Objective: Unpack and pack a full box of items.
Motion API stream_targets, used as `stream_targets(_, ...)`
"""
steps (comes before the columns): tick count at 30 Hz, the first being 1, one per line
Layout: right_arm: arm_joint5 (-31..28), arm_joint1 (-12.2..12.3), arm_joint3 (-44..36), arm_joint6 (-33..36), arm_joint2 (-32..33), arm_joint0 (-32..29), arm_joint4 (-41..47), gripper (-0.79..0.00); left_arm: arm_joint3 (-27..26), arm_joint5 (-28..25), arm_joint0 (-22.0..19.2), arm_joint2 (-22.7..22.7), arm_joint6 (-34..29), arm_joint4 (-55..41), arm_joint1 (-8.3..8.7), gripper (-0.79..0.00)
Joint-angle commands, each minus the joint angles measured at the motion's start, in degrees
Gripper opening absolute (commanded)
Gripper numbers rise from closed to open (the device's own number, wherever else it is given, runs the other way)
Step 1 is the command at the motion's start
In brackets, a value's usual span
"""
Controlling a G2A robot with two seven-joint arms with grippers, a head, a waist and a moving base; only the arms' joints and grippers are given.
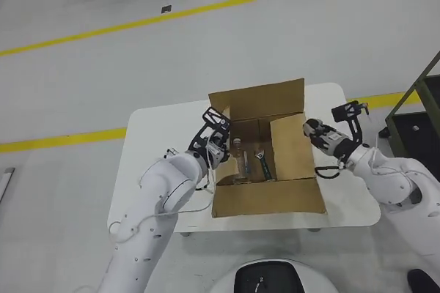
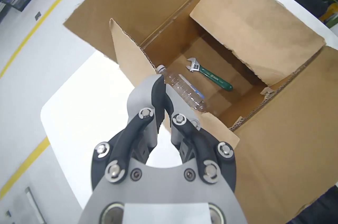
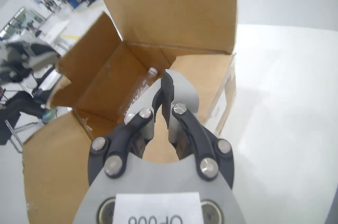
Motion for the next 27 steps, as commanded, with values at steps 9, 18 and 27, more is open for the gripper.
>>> stream_targets(9, 7.3, 0.4, -1.7, -5.3, 11.4, -2.7, 6.1, -0.785, 7.6, -4.8, -5.7, 7.5, -0.2, -3.2, -1.58, -0.785)
stream_targets(18, 7.6, 0.3, -3.0, -4.5, 13.5, -5.6, 6.1, -0.785, 15.7, -4.7, -9.0, 10.9, 0.1, -4.7, -2.82, -0.785)
stream_targets(27, 7.6, 0.1, -3.1, -3.3, 13.4, -5.6, 5.2, -0.785, 19.0, -5.2, -10.6, 12.6, -1.9, -5.4, -3.45, -0.785)
